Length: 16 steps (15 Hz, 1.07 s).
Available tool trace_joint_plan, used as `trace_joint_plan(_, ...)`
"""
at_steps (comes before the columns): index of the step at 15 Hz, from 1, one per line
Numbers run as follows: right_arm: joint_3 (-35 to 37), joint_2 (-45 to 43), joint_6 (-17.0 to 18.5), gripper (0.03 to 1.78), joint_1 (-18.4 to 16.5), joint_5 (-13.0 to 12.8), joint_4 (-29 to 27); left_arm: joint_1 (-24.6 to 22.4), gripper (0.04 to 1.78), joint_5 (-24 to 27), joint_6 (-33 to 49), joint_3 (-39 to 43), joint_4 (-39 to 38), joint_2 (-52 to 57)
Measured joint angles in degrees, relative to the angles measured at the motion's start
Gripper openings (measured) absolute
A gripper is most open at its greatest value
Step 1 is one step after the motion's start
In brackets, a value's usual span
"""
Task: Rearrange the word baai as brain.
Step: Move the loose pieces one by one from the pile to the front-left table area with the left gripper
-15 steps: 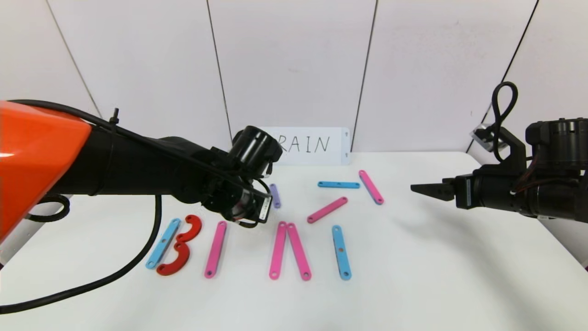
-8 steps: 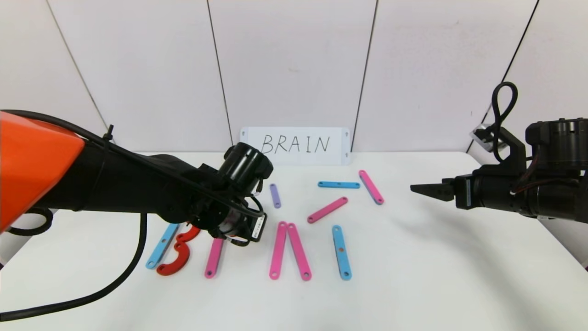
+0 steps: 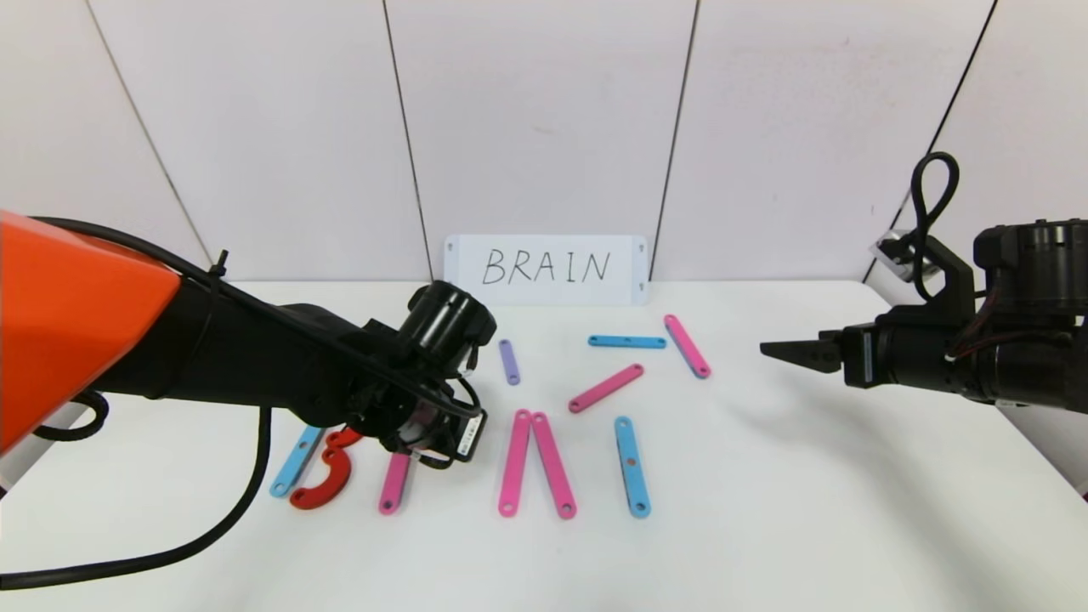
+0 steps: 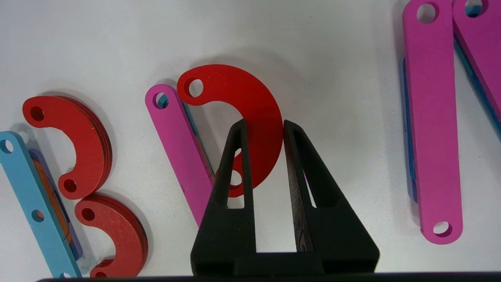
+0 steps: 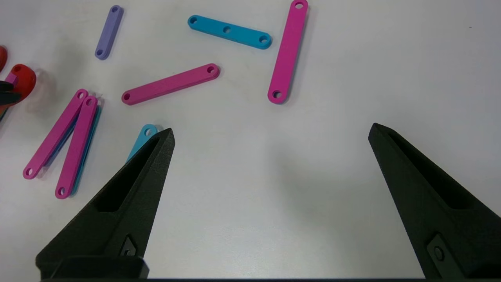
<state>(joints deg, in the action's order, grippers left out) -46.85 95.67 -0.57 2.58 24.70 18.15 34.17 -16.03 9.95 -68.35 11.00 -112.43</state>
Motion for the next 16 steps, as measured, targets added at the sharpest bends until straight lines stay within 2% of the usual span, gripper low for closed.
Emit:
trace_joint_plan(12,0.05,0.05,-0.09,1.73,0.02,-0.04,0.0,-1.29,0.32,0.0,-1.44,0.24,-4.36,-2.65)
trace_joint_plan(14,0.07,0.05,-0.11,1.73,0.05,-0.01,0.0,-1.4,0.42,-0.01,-1.83,0.27,-4.52,-2.94)
trace_joint_plan(16,0.1,0.05,-0.11,1.73,0.05,-0.04,0.01,-1.38,0.64,0.02,-1.99,0.22,-5.24,-3.08)
